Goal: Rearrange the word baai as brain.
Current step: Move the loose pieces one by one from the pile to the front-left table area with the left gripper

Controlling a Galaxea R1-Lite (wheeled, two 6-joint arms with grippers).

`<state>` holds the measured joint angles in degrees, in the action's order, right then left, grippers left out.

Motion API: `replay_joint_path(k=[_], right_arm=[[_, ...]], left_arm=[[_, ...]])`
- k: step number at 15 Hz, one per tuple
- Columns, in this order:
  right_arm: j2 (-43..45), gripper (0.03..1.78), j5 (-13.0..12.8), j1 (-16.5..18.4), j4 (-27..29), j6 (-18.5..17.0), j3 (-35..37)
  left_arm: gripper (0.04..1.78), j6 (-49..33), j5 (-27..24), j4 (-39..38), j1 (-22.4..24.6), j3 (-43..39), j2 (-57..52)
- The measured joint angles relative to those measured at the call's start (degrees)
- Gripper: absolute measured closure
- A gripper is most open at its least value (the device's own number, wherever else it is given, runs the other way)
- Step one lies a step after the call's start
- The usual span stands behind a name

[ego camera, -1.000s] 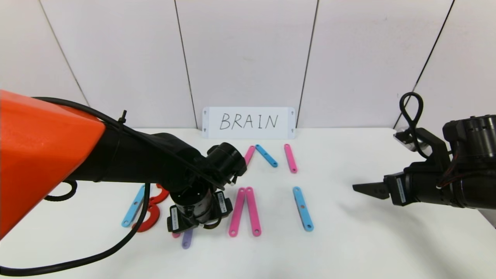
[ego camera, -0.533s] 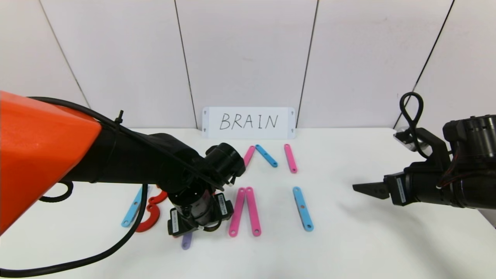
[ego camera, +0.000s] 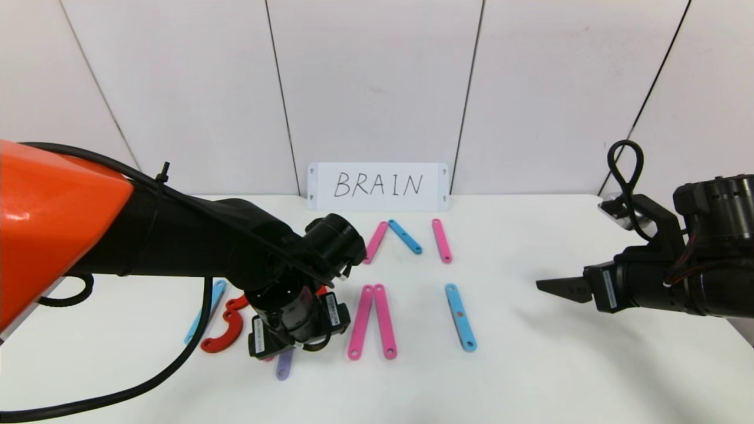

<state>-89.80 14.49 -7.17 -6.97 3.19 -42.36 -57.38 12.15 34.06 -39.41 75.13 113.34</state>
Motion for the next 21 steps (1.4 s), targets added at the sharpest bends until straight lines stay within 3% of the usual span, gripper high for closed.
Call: replay_joint_path(k=[21], right_arm=[[-0.1, 0.08, 0.0, 0.1, 0.0, 0.0, 0.0]], left_arm=[[0.08, -0.1, -5.0, -1.0, 0.1, 1.0, 1.0]])
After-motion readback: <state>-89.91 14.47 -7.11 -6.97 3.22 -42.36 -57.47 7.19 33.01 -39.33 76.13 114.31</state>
